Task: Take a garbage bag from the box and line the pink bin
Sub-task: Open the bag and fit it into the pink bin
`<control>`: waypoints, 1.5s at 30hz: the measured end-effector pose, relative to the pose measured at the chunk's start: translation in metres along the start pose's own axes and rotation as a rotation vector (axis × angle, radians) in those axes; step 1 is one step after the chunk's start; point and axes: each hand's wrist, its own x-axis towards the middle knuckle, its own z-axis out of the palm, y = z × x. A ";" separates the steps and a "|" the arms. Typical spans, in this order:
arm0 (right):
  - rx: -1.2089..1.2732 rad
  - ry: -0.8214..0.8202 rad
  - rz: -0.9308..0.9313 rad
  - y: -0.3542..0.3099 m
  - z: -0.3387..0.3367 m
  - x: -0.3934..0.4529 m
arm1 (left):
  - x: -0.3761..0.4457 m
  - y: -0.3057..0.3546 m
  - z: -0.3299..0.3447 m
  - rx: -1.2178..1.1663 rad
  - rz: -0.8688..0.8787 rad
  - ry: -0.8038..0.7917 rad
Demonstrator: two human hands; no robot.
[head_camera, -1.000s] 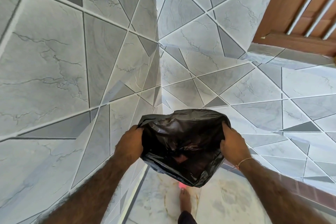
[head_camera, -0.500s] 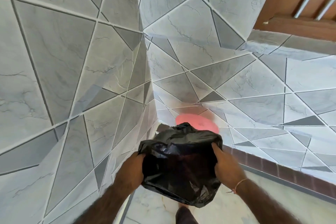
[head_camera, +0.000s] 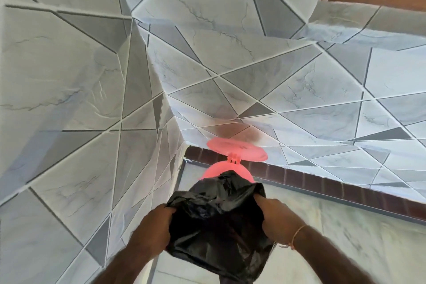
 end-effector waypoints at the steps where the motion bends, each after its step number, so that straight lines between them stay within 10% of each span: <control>1: 0.008 0.029 0.015 0.001 -0.003 0.006 | 0.005 -0.002 0.000 -0.017 -0.005 0.003; 16: 0.252 0.272 0.170 0.042 -0.009 0.092 | 0.096 0.012 0.010 -0.221 -0.010 0.148; 45: 0.124 -0.278 0.278 0.082 0.134 0.168 | 0.124 -0.035 0.150 -0.028 -0.072 -0.244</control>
